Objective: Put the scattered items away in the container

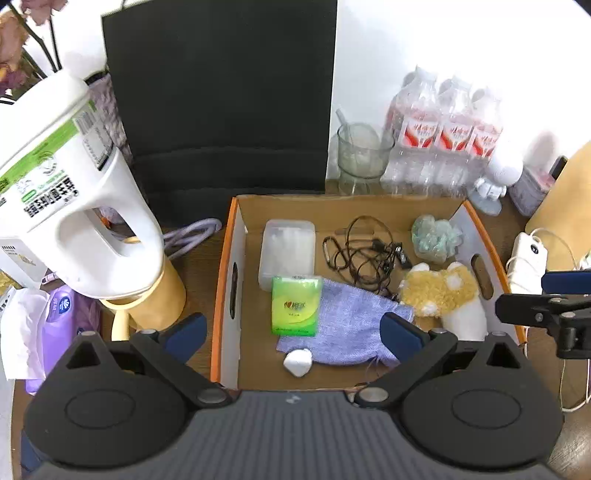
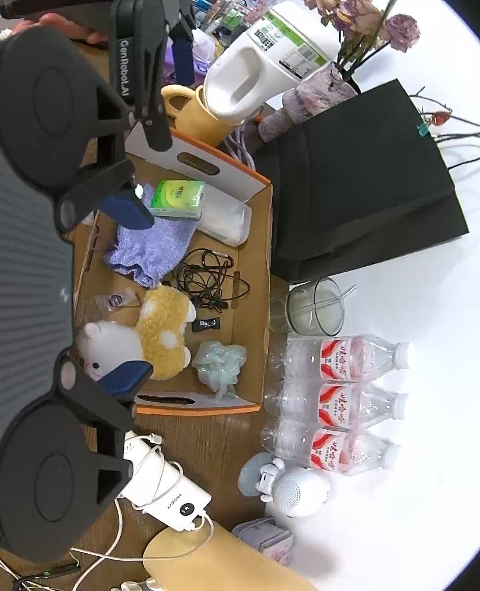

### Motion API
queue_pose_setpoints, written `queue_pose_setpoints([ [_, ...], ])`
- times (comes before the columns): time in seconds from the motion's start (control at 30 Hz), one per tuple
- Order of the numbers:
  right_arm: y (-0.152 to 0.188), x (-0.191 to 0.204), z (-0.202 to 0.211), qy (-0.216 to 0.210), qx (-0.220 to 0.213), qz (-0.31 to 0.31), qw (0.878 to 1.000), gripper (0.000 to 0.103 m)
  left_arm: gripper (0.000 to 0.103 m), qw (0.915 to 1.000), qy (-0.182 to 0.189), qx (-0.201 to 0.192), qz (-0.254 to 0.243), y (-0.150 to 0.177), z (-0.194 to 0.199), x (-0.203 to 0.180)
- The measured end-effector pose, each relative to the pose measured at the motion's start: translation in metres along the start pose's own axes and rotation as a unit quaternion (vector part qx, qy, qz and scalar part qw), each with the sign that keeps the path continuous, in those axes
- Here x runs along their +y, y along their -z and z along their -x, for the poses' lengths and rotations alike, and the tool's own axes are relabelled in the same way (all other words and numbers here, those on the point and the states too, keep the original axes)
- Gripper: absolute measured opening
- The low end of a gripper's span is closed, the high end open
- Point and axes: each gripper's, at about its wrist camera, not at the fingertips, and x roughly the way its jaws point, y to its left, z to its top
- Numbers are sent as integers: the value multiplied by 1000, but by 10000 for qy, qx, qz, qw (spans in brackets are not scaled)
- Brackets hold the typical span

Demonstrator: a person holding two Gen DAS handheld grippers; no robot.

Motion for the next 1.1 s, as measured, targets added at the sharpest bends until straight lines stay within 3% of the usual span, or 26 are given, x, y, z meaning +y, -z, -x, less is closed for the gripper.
queue_pose_setpoints([
  [0.1,15,2,6,-73,-515,4,9986,78,103,9977,-19,-671,11,19,14,-3],
  [0.17,30,5,10,-116,-919,89,9957,79,103,9902,42,-1399,-23,43,24,-2],
  [0.23,46,7,10,-200,-1266,203,9915,79,103,9822,-44,-1875,-48,63,29,-5],
  [0.33,68,13,9,-124,-1626,272,9862,79,103,9744,-111,-2242,-141,78,35,-9],
  [0.47,99,21,16,-65,-2459,438,9683,80,103,9552,-47,-2950,-218,102,44,-12],
  [0.63,129,21,18,-55,-2879,424,9567,84,103,9514,5,-3047,-440,127,39,-17],
  [0.77,165,16,25,-79,-2901,499,9557,84,103,9569,0,-2865,-476,159,39,-8],
  [0.93,228,23,34,95,-2801,1075,9539,84,103,9681,154,-2485,-283,216,37,9],
  [1.1,289,28,35,140,-2414,1636,9564,84,103,9797,172,-1967,338,258,35,33],
])
